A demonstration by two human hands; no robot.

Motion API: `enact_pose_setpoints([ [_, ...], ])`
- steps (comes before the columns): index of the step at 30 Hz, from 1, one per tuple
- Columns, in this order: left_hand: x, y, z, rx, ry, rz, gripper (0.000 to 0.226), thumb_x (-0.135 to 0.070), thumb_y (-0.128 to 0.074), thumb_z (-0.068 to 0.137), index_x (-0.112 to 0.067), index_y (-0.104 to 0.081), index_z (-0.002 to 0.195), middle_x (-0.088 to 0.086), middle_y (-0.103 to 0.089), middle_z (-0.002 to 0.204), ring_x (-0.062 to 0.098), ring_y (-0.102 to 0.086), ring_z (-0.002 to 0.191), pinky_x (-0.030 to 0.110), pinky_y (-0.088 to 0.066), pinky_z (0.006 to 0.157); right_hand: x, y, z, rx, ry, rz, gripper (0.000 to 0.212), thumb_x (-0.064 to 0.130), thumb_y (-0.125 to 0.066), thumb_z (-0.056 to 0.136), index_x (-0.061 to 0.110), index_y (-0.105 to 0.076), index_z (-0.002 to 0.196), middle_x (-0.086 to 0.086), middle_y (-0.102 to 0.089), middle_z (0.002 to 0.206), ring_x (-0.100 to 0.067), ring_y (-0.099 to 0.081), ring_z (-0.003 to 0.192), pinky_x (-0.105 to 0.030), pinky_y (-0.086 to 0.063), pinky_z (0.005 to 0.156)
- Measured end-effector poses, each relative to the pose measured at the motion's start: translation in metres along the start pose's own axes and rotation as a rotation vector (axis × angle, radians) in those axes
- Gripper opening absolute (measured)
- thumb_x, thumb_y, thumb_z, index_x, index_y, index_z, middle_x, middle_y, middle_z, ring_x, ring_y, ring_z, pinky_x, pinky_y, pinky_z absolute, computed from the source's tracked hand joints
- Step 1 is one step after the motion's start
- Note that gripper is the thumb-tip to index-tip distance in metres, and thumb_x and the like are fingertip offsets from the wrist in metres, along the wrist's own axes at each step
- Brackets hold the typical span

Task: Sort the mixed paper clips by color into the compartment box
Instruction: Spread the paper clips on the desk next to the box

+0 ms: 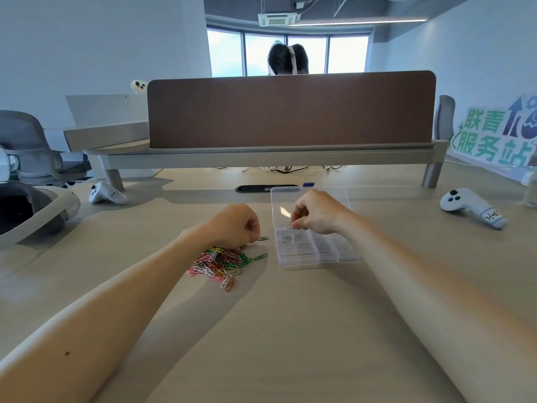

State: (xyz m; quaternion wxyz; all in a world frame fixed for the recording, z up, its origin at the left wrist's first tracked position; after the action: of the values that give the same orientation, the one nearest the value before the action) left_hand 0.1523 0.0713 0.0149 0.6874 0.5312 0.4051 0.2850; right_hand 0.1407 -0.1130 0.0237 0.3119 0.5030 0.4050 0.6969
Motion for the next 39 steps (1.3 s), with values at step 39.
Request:
enact_pose_setpoints([
  [39, 0.053, 0.022, -0.034, 0.048, -0.001, -0.117, 0.013, -0.017, -0.071, 0.084, -0.021, -0.076, 0.095, -0.008, -0.074, 0.085, 0.006, -0.069, 0.074, 0.015, -0.052, 0.075, 0.067, -0.044, 0.015, 0.209, 0.183, -0.047, 0.024, 0.015, -0.072, 0.084, 0.016, -0.075, 0.108, 0.001, -0.073, 0.102, -0.012, -0.066, 0.089, -0.028, -0.053, 0.086],
])
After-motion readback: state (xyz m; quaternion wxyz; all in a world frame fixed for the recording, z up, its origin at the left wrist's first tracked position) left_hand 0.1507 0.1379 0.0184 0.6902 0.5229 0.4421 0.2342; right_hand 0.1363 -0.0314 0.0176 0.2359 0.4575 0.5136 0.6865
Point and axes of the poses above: each hand's wrist, its own z-axis towards the middle knuckle, its own y-axis out of the back of the hand, x = y × z, the point moved 3 cm from there along z, towards the middle knuckle
